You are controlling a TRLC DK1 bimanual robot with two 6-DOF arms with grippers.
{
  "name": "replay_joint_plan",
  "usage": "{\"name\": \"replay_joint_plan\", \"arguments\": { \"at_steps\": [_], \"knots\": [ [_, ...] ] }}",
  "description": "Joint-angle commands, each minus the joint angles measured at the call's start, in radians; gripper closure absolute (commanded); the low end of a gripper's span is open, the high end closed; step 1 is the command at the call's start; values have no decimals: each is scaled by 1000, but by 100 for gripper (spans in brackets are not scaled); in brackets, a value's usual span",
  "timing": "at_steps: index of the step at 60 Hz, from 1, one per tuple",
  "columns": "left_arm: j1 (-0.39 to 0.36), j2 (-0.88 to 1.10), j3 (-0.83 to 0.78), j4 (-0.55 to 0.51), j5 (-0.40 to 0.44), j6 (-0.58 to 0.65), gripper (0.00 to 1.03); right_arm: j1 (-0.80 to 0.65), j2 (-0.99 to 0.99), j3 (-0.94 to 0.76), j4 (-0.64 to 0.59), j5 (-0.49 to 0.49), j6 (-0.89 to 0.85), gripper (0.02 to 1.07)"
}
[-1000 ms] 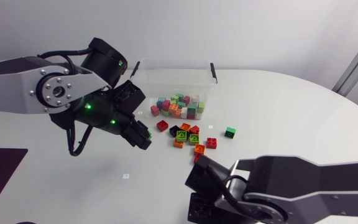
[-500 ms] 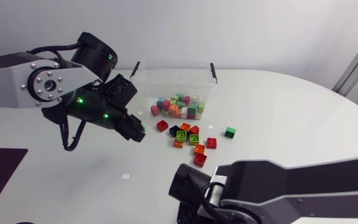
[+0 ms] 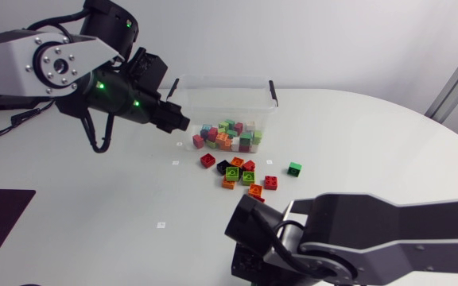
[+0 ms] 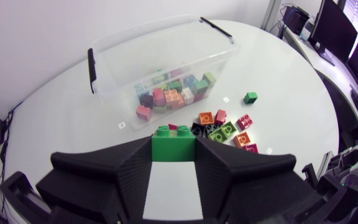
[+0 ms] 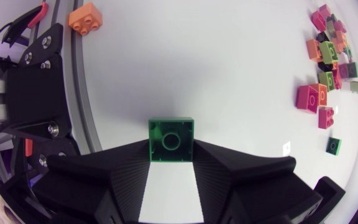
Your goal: Place the duplo bricks in the container
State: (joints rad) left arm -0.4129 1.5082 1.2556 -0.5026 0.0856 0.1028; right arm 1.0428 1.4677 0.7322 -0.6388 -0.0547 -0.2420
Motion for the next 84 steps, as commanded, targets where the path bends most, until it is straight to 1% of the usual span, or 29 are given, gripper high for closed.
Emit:
{"name": "replay_joint_plan", "arguments": {
  "at_steps": [1, 13, 22, 34, 43, 44, 45, 46, 47, 49, 50, 52, 53, 54, 55, 57, 59, 60, 70, 79, 84],
  "knots": [
    [14, 58, 82, 13, 9, -58, 92, -27, -43, 15, -30, 4, 17, 66],
    [28, 158, 206, 30, 9, -117, 92, -110, -104, 62, -76, 4, -10, 66],
    [60, 251, 301, 35, 9, -150, 92, -181, -135, 118, -99, 4, -29, 67],
    [77, 336, 392, 35, 6, -167, 92, -268, -142, 185, -101, -5, -49, 67],
    [83, 406, 470, 32, -18, -187, 91, -359, -133, 250, -87, -42, -63, 67],
    [82, 422, 485, 32, -30, -187, 90, -368, -132, 259, -87, -47, -63, 67],
    [83, 431, 495, 30, -33, -189, 86, -375, -127, 266, -87, -53, -63, 67],
    [82, 438, 502, 30, -37, -190, 81, -386, -125, 274, -85, -56, -63, 67],
    [82, 443, 507, 29, -41, -190, 78, -391, -122, 280, -84, -57, -63, 67],
    [79, 457, 519, 30, -56, -190, 66, -403, -116, 296, -78, -60, -63, 67],
    [77, 458, 522, 30, -60, -190, 62, -409, -112, 302, -76, -62, -63, 67],
    [75, 466, 530, 29, -64, -189, 45, -422, -106, 319, -71, -70, -62, 67],
    [72, 468, 531, 27, -69, -187, 34, -428, -101, 325, -68, -73, -62, 67],
    [72, 468, 531, 27, -72, -187, 29, -435, -96, 334, -67, -76, -62, 67],
    [69, 468, 531, 27, -83, -187, 18, -445, -89, 348, -62, -80, -62, 67],
    [66, 466, 531, 27, -87, -186, 14, -457, -79, 365, -56, -85, -60, 67],
    [63, 461, 533, 22, -92, -183, 8, -474, -64, 388, -53, -96, -60, 67],
    [62, 460, 533, 16, -92, -180, 6, -480, -61, 395, -50, -100, -59, 67],
    [56, 376, 473, -10, -93, -138, 6, -549, 3, 483, -4, -137, -39, 67],
    [46, 233, 363, -76, -92, -69, 6, -593, 79, 559, 56, -145, -10, 67],
    [34, 161, 303, -143, -92, -8, 6, -607, 117, 605, 76, -145, 4, 67]
  ]
}}
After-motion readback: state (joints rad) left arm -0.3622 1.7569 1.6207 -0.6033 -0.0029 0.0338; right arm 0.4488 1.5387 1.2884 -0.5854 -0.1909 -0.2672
